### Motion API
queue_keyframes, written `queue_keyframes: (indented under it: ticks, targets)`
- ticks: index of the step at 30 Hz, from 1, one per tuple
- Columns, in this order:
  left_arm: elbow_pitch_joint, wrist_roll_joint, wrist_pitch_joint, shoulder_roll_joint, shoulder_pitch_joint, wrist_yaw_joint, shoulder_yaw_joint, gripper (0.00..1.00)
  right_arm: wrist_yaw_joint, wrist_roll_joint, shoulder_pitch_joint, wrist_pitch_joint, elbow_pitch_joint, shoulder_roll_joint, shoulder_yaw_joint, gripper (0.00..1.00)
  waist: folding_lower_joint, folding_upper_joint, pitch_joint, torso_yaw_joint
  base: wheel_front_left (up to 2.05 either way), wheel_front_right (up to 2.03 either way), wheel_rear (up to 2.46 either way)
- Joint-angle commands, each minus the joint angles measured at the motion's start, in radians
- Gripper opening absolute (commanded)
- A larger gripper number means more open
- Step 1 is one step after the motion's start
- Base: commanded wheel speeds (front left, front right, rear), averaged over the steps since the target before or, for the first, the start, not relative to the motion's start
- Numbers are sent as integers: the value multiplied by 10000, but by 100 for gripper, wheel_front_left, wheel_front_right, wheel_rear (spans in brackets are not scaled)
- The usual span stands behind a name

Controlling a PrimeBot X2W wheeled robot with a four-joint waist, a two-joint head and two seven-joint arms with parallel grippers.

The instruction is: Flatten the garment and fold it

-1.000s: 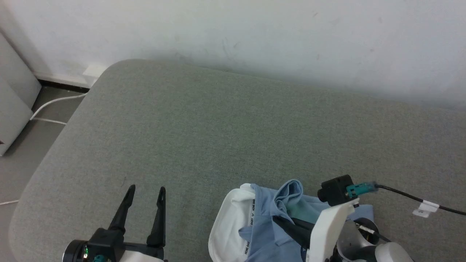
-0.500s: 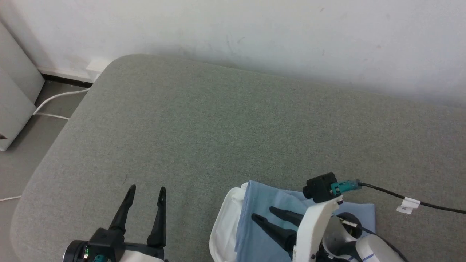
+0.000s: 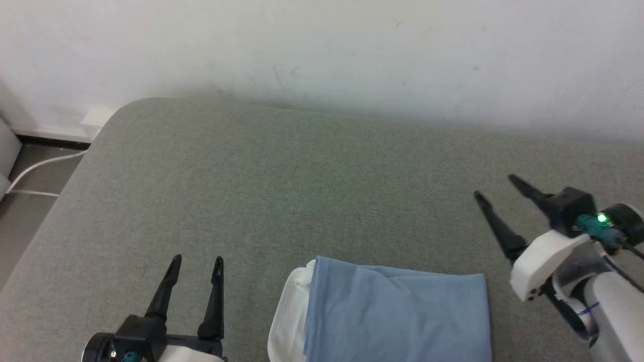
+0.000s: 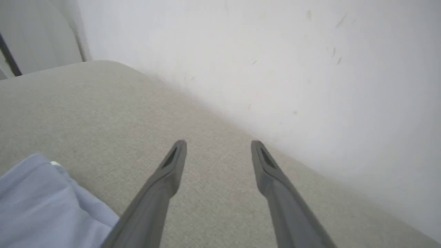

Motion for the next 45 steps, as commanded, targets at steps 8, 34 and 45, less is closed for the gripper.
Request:
queue_keyframes:
  ticks: [8, 34, 45]
  targets:
    - [-147, -290, -47, -20, -110, 84, 65, 100, -7, -1170, 1467, -2123, -686, 493, -2917, 100, -1, 0, -33, -688, 0, 0, 0]
    - [13, -369, -47, -20, -453, -41, -38, 100, -7, 2991, 4868, 2949, -3330, 1136, -2493, 100, -1, 0, 915, -1120, 0, 0, 0]
    - [245, -518, -47, -20, -801, 5, -205, 100, -7, 5222, 4187, 5538, -2471, 1289, -2272, 100, -1, 0, 1426, -613, 0, 0, 0]
